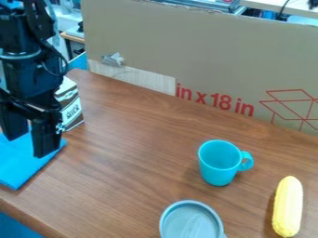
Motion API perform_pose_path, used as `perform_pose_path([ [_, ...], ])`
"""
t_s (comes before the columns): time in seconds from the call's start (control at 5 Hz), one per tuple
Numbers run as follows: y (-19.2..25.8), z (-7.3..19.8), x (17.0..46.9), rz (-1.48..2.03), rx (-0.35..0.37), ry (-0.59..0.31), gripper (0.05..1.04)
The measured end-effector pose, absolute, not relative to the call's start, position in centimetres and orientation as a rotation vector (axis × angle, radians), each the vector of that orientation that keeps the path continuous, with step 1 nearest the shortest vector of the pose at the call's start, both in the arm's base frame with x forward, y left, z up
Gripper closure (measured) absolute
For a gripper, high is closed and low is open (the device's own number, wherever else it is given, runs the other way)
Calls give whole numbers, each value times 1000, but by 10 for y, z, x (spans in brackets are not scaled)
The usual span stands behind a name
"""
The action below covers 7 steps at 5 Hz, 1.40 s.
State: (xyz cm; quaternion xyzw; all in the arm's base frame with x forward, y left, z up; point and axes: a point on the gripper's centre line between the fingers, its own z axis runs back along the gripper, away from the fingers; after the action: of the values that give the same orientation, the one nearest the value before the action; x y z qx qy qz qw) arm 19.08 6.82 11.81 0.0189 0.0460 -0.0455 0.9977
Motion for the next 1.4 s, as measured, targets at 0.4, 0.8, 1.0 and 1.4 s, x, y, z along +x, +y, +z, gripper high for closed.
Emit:
perform_pose_path([
  [0.4,83,111,190,-99,-12,114,83],
  [0.8,121,101,198,-66,43,131,83],
  [1.0,139,87,201,-53,69,164,83],
  [1.4,175,67,200,-5,54,175,83],
])
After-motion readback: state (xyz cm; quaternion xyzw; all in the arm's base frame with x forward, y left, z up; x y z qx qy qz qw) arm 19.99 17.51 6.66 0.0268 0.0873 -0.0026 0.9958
